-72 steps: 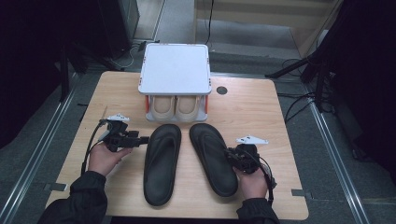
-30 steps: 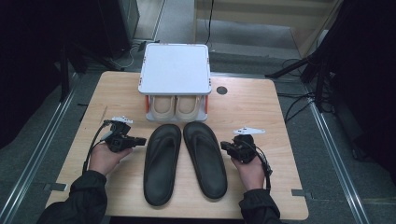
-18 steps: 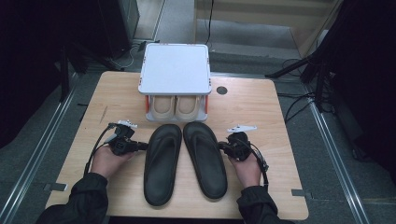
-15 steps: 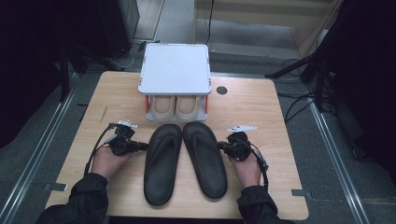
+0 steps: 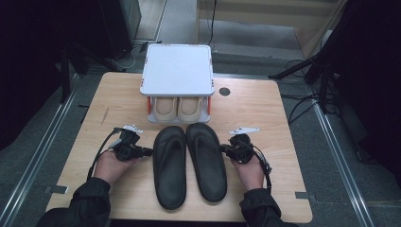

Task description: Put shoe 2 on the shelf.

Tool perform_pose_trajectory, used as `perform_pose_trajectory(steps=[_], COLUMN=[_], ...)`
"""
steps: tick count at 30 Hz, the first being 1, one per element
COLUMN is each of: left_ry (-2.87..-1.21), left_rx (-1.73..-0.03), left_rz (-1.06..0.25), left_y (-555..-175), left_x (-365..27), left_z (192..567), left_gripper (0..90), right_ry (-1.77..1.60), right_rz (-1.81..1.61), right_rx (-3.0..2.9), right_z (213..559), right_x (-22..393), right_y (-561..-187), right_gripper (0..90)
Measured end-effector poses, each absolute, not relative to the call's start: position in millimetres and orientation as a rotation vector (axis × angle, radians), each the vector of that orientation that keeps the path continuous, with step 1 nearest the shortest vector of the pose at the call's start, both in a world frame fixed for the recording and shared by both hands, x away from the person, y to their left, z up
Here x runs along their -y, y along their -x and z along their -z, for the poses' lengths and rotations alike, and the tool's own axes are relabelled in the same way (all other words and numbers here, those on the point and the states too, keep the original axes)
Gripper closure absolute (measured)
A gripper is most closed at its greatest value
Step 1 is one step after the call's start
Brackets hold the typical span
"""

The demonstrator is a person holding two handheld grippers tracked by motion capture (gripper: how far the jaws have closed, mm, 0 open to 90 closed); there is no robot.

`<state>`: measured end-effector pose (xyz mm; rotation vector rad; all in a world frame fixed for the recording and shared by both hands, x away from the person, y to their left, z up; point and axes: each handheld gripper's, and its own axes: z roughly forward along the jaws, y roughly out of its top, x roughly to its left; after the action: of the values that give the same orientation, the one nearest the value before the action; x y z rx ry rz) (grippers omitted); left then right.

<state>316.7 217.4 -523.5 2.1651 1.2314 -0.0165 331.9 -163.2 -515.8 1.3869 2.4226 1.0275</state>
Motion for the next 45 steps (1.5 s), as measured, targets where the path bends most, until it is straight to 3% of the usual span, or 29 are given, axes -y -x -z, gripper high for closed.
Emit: perform_pose_trajectory(steps=[27,35,45], left_ry=[-2.178,-2.110,-2.058], left_rx=[-1.205,-1.230,-1.217], left_rz=[0.074,0.058,0.017], left_y=[-307,-310,-307], left_x=[-208,-220,-229], left_z=[524,516,508], left_gripper=[87.4,68.0,50.7], right_ry=[-1.507,-1.490,-1.419], right_rz=[-1.115,-1.111,-1.235], right_rx=[-2.398,-2.345,-2.293], right_z=[520,513,496], right_x=[172,174,171], right_y=[-334,-331,-314], right_gripper=[88.6,75.5,70.5])
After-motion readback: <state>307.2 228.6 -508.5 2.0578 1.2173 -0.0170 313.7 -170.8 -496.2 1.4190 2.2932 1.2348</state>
